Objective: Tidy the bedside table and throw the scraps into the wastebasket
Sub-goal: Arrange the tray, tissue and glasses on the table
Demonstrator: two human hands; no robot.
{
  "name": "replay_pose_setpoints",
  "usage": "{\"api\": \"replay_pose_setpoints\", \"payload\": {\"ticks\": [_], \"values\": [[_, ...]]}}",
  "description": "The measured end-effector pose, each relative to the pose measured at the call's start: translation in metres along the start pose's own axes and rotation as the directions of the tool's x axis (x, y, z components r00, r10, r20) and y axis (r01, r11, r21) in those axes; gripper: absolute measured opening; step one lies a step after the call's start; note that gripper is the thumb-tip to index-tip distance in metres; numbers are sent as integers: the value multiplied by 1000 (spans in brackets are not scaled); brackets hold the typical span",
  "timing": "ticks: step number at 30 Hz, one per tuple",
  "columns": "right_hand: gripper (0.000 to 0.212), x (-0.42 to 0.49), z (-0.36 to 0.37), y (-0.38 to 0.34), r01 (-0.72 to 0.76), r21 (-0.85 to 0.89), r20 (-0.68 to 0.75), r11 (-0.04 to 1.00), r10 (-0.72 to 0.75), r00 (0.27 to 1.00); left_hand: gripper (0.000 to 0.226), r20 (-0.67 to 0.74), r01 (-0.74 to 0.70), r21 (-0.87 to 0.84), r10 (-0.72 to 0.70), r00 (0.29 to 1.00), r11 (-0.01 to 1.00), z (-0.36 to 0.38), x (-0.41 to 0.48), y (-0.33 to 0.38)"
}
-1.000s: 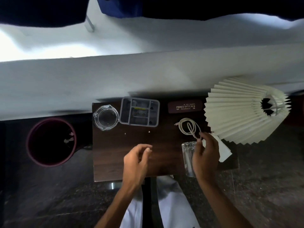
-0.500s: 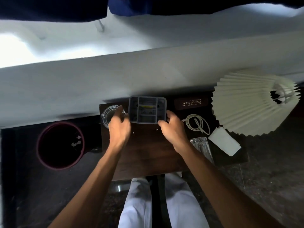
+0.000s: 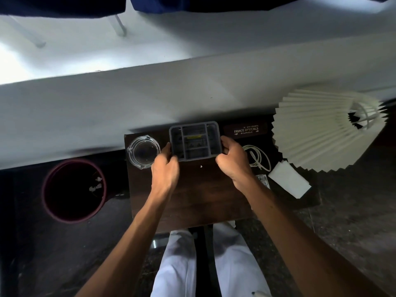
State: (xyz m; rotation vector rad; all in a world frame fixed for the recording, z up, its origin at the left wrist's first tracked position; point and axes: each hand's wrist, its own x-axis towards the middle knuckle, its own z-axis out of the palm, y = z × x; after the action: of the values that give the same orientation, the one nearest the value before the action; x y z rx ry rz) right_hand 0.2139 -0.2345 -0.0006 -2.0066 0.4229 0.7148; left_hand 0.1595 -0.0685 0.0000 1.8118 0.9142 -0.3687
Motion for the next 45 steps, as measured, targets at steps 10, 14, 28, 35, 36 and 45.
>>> {"api": "replay_pose_setpoints", "payload": {"ticks": [10, 14, 28, 35, 36, 45], "values": [[53, -10, -7, -1, 57, 60, -59, 997, -54, 997, 48, -30, -18, 28, 18, 999, 999, -1, 1, -2], [29, -48, -29, 16, 174, 45, -229, 984, -159, 960, 45, -240, -94, 40, 101, 965, 995, 4, -18, 1], [36, -44, -149, 166, -142, -350, -470, 926, -43, 882, 25, 160, -231, -142, 253, 954, 962, 110, -113, 1], [55, -7, -157, 168, -169, -517, -311, 839, -1, 950, 21, 378, 109, -297, 12, 926, 948, 161, -119, 3], [59, -4, -157, 168, -174, -523, -291, 834, 17, 957, 20, 379, 135, -312, -7, 926, 940, 167, -118, 4], [54, -2, -153, 180, -152, -388, -251, 909, 54, 966, 20, 400, 273, -344, -123, 908, 898, 194, -110, 13]]}}
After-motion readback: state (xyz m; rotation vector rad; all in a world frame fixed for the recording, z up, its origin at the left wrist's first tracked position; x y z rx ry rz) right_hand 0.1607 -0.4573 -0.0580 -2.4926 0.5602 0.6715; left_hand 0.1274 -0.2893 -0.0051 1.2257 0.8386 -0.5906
